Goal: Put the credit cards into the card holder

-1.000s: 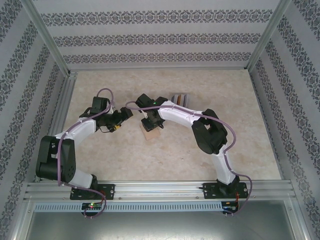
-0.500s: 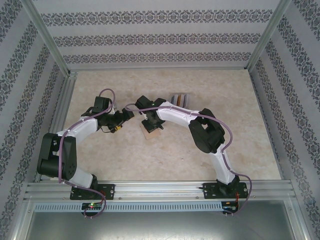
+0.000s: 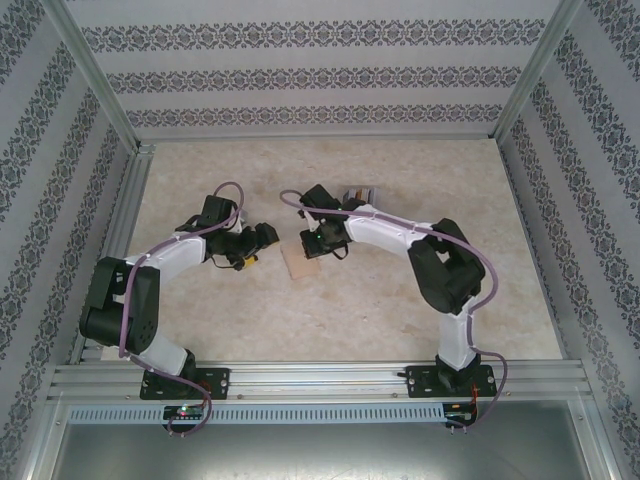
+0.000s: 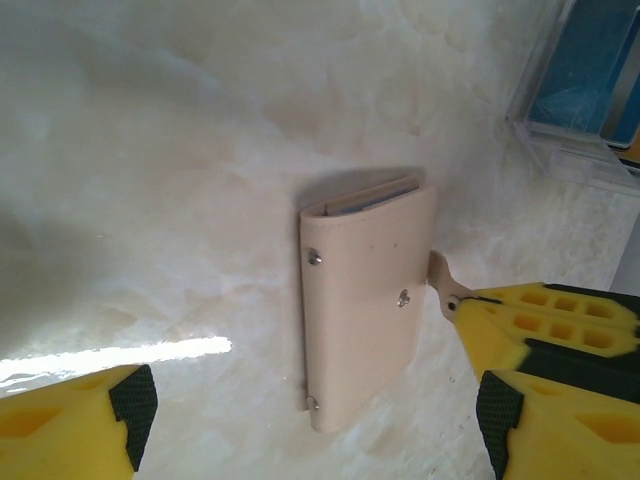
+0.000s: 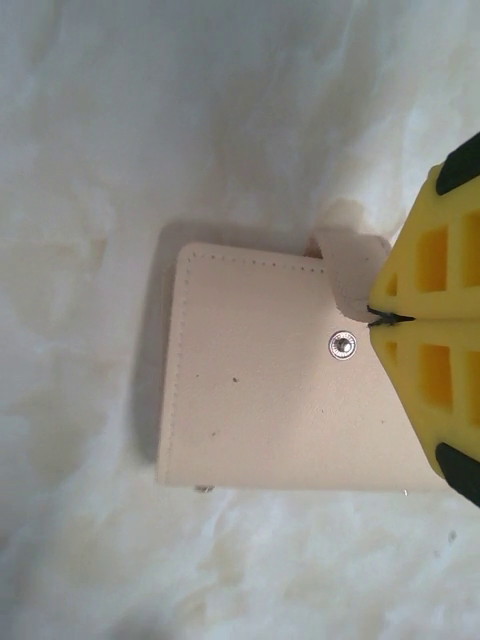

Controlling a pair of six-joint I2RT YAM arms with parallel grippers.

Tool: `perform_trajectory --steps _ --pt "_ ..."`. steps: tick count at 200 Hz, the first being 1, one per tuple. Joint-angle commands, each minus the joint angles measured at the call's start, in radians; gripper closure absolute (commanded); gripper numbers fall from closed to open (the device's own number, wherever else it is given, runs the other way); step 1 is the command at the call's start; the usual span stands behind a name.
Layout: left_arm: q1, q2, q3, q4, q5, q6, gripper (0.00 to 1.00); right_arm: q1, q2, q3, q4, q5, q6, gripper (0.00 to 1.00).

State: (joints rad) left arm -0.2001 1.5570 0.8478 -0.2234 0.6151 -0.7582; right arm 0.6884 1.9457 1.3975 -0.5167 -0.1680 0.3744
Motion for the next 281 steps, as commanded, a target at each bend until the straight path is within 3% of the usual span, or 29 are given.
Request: perform_trajectory --steps 1,58,122,219,261,281 --pt "-0.017 0.013 0.044 0.022 0.018 -0.019 0.15 -0.038 -0.109 -0.066 0.127 -0.101 0.092 1.0" --pt "-0.046 0.009 0.083 0.034 0.051 0.012 0.14 -0.058 -0.239 -0.16 0.214 -0.158 0.161 1.0" --pt "-0.103 0.07 0.094 0.087 0.055 -0.014 0.15 -0.06 -0.255 -0.218 0.313 -0.218 0.242 1.0" --pt "-0.123 0.143 0.12 0.144 0.061 -0.042 0.16 -0.062 -0.284 -0.219 0.321 -0.242 0.259 1.0" --pt "-0.122 0.186 0.108 0.177 0.08 -0.053 0.34 -0.067 -0.287 -0.233 0.316 -0.231 0.251 1.0" --pt "-0.123 0.183 0.106 0.183 0.08 -0.055 0.37 -0.079 -0.296 -0.253 0.318 -0.23 0.251 1.0"
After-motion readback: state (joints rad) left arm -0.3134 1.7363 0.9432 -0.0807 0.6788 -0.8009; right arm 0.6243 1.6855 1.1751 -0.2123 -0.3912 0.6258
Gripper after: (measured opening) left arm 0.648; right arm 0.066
